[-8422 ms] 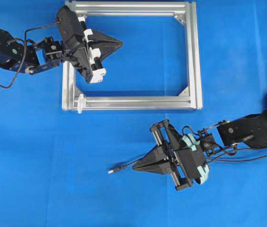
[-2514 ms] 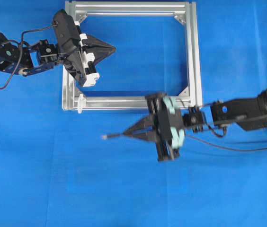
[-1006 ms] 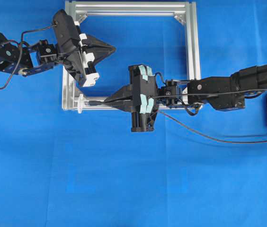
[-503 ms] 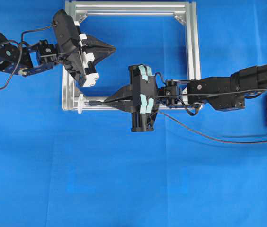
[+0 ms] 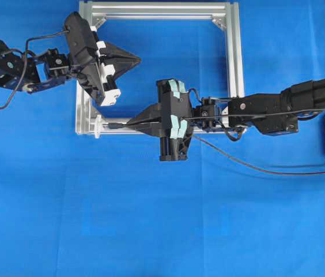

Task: Insert the wire through the string loop located on the left side.
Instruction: 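Move the right gripper left to push the connector through the white zip-tie loop, then move the left gripper down and right toward the protruding connector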

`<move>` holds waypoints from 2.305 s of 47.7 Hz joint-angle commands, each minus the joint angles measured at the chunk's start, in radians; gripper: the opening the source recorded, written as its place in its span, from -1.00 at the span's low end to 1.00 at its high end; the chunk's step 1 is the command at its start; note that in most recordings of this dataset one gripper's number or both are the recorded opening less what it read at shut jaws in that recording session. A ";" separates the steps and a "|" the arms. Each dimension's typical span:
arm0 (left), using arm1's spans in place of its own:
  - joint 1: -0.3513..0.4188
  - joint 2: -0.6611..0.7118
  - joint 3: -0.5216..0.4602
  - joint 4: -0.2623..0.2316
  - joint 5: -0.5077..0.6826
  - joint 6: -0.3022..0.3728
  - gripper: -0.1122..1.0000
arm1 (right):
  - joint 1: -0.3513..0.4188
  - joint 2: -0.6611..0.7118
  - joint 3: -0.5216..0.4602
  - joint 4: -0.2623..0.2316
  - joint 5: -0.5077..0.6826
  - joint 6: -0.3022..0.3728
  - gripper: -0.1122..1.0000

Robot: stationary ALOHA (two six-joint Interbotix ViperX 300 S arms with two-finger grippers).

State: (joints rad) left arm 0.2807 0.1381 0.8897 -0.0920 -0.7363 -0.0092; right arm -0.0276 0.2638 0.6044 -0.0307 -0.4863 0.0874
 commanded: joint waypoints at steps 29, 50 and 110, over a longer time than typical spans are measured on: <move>0.002 -0.034 -0.006 0.003 -0.011 0.000 -0.80 | -0.002 -0.017 -0.018 0.000 -0.008 0.000 -0.81; 0.002 -0.034 -0.006 0.005 -0.011 0.000 -0.80 | 0.005 0.012 -0.069 0.002 -0.003 0.002 -0.81; 0.002 -0.126 0.107 0.005 -0.011 0.000 -0.80 | 0.003 0.158 -0.267 0.000 0.025 0.002 -0.81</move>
State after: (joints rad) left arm 0.2807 0.0644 0.9756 -0.0905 -0.7363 -0.0092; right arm -0.0245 0.4433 0.3574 -0.0307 -0.4587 0.0874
